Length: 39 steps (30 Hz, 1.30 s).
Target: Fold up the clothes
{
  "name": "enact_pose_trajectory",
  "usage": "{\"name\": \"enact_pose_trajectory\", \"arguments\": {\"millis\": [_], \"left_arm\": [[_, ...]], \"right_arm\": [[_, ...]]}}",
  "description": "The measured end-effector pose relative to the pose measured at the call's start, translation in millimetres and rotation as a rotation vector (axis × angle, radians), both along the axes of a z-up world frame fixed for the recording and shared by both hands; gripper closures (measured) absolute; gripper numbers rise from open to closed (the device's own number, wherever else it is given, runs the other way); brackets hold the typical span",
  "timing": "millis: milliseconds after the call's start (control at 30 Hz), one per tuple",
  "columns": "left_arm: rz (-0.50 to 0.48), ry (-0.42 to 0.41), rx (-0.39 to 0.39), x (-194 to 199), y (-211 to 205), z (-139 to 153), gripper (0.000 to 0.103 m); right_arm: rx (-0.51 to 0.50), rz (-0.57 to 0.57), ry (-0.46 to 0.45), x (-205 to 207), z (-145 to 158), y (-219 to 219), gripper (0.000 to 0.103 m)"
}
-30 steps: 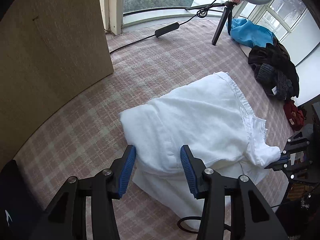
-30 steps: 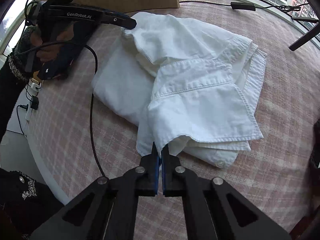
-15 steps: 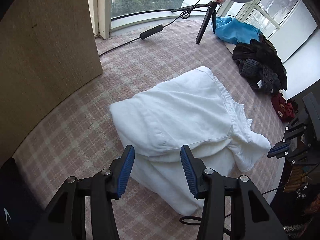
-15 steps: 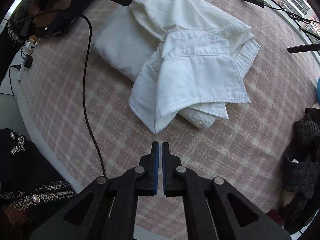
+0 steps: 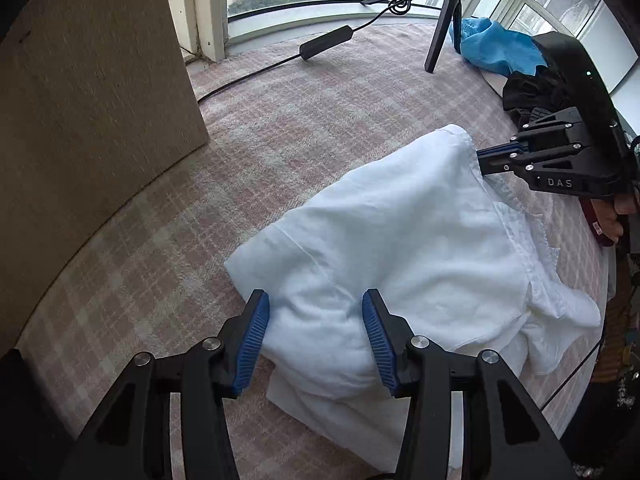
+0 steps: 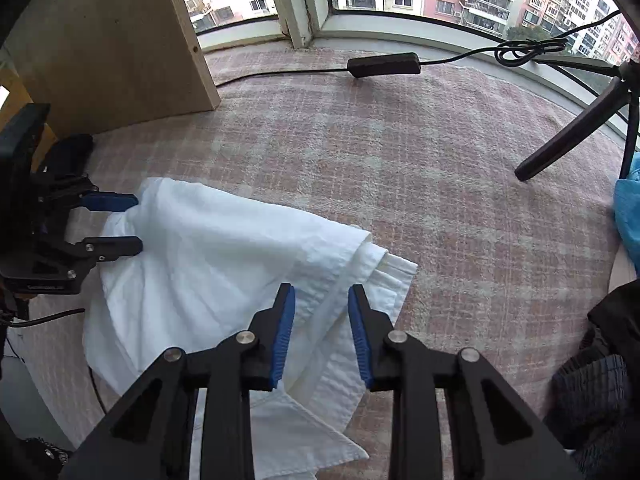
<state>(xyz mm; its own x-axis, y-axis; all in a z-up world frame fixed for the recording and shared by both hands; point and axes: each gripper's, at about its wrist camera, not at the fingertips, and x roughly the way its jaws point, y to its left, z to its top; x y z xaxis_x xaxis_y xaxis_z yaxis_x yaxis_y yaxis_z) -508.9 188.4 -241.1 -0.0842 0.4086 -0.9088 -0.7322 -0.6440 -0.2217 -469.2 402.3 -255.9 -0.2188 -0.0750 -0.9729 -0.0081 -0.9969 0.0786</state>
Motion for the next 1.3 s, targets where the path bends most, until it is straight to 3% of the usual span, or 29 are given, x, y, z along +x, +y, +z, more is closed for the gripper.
{"name": "enact_pose_trajectory", "arguments": {"millis": [100,233,333,400,467,633,733,800,867,1000,1167,1300], "left_arm": [[0.057,-0.057,0.058,-16,-13,5,0.056],[0.163,-0.185,0.096,-50,-24,-10,0.056],[0.215,-0.279,0.114,-64,-27,-23,0.059],[0.228,-0.308,0.142,-62,-25,-26,0.07],[0.251,-0.31,0.162,-61,-26,-25,0.079],[0.285,-0.306,0.208,-59,-33,-21,0.087],[0.275,-0.27,0.187,-57,-29,-18,0.09],[0.266,-0.236,0.163,-55,-24,-16,0.092],[0.254,-0.184,0.133,-51,-19,-12,0.094],[0.223,-0.084,0.076,-40,-11,-12,0.095],[0.286,-0.124,0.121,-45,-27,-16,0.093],[0.314,-0.052,0.114,-37,-39,11,0.091]], "right_arm": [[-0.164,-0.1,0.01,2,8,30,0.096],[-0.267,-0.177,0.022,-11,16,50,0.061],[-0.35,-0.202,-0.027,-23,4,51,0.061],[-0.367,-0.224,-0.048,-28,-3,49,0.061],[-0.379,-0.24,-0.059,-31,-7,49,0.061],[-0.457,-0.296,-0.071,-31,-4,61,0.061],[-0.441,-0.285,-0.051,-32,4,58,0.061],[-0.371,-0.257,-0.041,-33,7,50,0.067],[-0.291,-0.225,-0.032,-31,10,44,0.096],[-0.256,-0.193,0.013,-24,16,48,0.1],[-0.155,-0.163,0.011,-26,6,39,0.099],[-0.028,-0.187,0.018,-21,26,45,0.091]]}}
